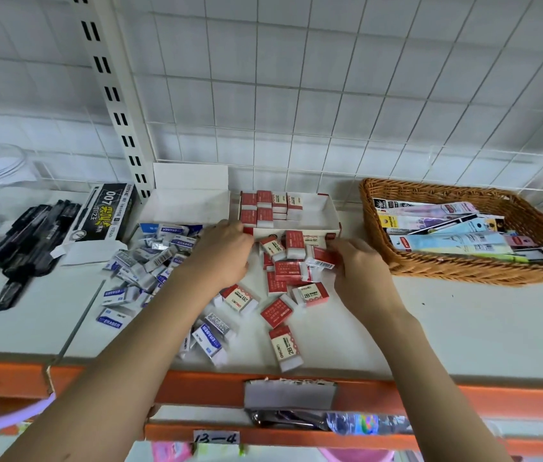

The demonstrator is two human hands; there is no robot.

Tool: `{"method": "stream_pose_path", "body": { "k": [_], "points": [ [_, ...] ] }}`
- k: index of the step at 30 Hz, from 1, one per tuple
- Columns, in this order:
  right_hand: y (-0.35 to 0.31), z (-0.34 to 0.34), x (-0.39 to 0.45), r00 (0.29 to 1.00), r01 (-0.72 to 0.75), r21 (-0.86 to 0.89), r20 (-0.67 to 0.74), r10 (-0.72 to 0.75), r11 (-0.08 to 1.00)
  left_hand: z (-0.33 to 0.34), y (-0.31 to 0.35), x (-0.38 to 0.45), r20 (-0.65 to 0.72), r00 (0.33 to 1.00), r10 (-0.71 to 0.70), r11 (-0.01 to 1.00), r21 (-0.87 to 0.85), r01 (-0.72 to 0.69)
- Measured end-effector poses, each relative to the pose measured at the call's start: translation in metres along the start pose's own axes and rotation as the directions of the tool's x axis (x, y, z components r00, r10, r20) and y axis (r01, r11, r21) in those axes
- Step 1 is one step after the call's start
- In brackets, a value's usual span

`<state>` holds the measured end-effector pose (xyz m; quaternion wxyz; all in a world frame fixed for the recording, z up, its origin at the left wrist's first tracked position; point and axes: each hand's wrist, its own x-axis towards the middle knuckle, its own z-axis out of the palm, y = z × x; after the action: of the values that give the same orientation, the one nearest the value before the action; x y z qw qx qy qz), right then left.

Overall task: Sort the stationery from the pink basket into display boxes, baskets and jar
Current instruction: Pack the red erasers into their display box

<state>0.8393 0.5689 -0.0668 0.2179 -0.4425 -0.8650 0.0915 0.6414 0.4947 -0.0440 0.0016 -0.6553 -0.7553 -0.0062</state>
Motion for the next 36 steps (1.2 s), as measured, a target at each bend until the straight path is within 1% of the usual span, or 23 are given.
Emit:
{"method": "stream_pose_path", "body": {
  "k": [2, 5, 9, 11, 14, 16, 18, 21, 24, 27, 30, 32, 34, 36],
  "points": [
    [0.002, 0.001, -0.005, 1.0, -0.001, -0.01, 0.024, 0.001, 1.0, -0.003, 0.001, -0.001, 0.01, 1.0, -0.001, 1.0, 0.031, 0.001],
    [0.004, -0.001, -0.008, 1.0, 0.007, 0.017, -0.001, -0.007, 1.0, -0.007, 0.001, -0.005, 0.004, 1.0, 0.022, 0.995, 0.101, -0.022],
    [0.004, -0.003, -0.011, 0.999, -0.015, 0.037, -0.037, 0.017, 0.999, -0.017, 0.004, -0.006, -0.124, 0.991, 0.041, 0.99, 0.142, -0.023],
    [0.005, -0.004, -0.013, 0.995, -0.049, 0.1, -0.078, 0.057, 0.994, -0.023, 0.008, -0.007, -0.172, 0.984, 0.051, 0.996, 0.083, -0.037],
    [0.006, -0.006, -0.015, 0.988, -0.069, 0.153, -0.125, 0.089, 0.986, -0.023, 0.015, -0.012, -0.197, 0.976, 0.088, 0.992, -0.072, -0.104],
    [0.001, -0.007, -0.018, 0.98, -0.028, 0.154, -0.192, 0.057, 0.988, -0.018, 0.018, -0.012, -0.17, 0.979, 0.111, 0.981, -0.141, -0.136],
    [-0.005, -0.007, -0.018, 0.962, 0.009, 0.128, -0.271, 0.026, 0.992, -0.012, 0.021, -0.008, -0.145, 0.978, 0.147, 0.97, -0.174, -0.172],
    [-0.013, -0.006, -0.014, 0.951, 0.099, 0.08, -0.3, -0.07, 0.992, -0.008, 0.024, -0.004, -0.146, 0.969, 0.198, 0.957, -0.185, -0.224],
    [-0.016, -0.002, -0.012, 0.962, 0.174, 0.103, -0.228, -0.147, 0.979, -0.01, 0.022, -0.002, -0.101, 0.967, 0.232, 0.947, -0.202, -0.249],
    [-0.011, -0.004, -0.011, 0.979, 0.169, 0.156, -0.138, -0.148, 0.973, -0.015, 0.018, 0.001, 0.004, 0.963, 0.271, 0.941, -0.212, -0.264],
    [-0.004, -0.013, -0.007, 0.985, 0.172, 0.191, -0.05, -0.166, 0.966, -0.021, 0.015, 0.006, 0.105, 0.96, 0.259, 0.947, -0.223, -0.231],
    [0.0, -0.015, -0.004, 0.986, 0.161, 0.193, 0.019, -0.168, 0.968, -0.023, 0.016, 0.008, 0.117, 0.964, 0.239, 0.953, -0.221, -0.209],
    [0.0, -0.014, -0.003, 0.986, 0.133, 0.201, 0.077, -0.151, 0.971, -0.025, 0.017, 0.01, 0.101, 0.967, 0.235, 0.956, -0.202, -0.211],
    [-0.002, -0.014, -0.003, 0.987, 0.105, 0.213, 0.098, -0.128, 0.971, -0.025, 0.017, 0.011, 0.084, 0.966, 0.244, 0.961, -0.157, -0.229]
  ]
}}
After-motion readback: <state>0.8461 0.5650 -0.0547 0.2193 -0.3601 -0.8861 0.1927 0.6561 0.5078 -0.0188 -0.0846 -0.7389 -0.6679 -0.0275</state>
